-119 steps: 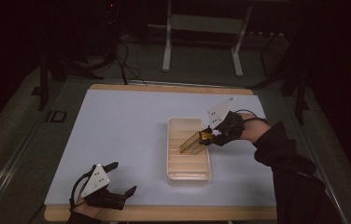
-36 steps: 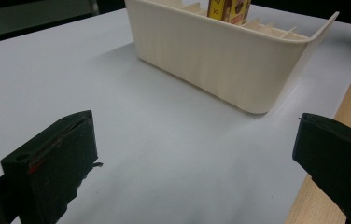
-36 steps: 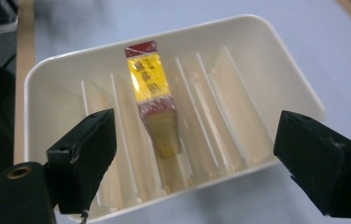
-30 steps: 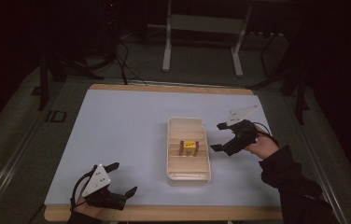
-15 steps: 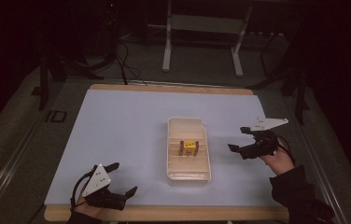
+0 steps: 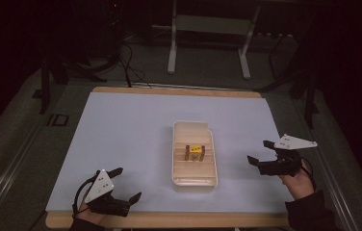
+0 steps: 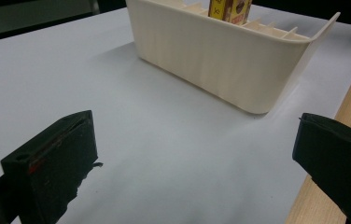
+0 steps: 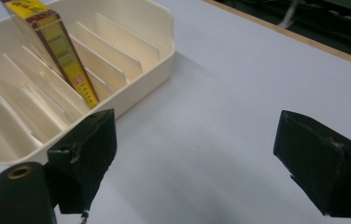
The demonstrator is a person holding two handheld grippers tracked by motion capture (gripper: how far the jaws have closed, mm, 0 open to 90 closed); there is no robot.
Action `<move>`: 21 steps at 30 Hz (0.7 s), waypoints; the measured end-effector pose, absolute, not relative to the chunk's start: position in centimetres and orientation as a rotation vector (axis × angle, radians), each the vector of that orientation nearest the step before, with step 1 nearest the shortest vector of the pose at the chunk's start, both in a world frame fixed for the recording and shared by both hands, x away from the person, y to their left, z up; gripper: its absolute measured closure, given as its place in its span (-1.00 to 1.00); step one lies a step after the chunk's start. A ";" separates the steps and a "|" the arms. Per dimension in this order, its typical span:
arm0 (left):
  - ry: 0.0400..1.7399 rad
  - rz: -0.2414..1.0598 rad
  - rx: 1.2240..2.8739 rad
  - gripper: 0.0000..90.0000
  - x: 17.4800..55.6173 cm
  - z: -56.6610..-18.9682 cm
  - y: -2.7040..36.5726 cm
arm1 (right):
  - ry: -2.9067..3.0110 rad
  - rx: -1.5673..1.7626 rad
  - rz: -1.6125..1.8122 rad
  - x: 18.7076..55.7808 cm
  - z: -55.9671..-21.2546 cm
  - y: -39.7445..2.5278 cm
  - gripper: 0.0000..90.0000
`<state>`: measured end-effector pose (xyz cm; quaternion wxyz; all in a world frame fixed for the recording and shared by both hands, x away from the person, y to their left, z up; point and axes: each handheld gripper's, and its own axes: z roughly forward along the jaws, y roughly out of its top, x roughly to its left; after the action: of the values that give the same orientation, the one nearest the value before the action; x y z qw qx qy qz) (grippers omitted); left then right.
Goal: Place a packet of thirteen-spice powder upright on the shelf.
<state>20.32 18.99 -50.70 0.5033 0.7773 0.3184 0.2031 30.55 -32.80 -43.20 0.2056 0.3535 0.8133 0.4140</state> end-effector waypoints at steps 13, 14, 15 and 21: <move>0.762 0.488 1.880 -1.00 20.3 -50.7 18.9 | 2.223 1.062 1.079 27.6 -45.3 -34.5 -0.70; 0.763 0.488 1.878 -1.00 20.3 -50.7 18.9 | 2.223 1.062 1.079 27.6 -45.3 -34.5 -0.70; 0.764 0.489 1.879 -1.00 20.3 -50.7 19.0 | 2.217 1.072 1.085 27.5 -45.6 -34.7 -0.70; 0.758 0.487 1.882 -1.00 20.3 -50.7 18.9 | 2.202 1.085 1.063 27.2 -46.4 -35.0 -0.70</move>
<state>20.31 18.91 -50.70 0.5032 0.7795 0.3140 0.2015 27.23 -35.00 -46.39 0.2313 0.3945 0.8009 0.3866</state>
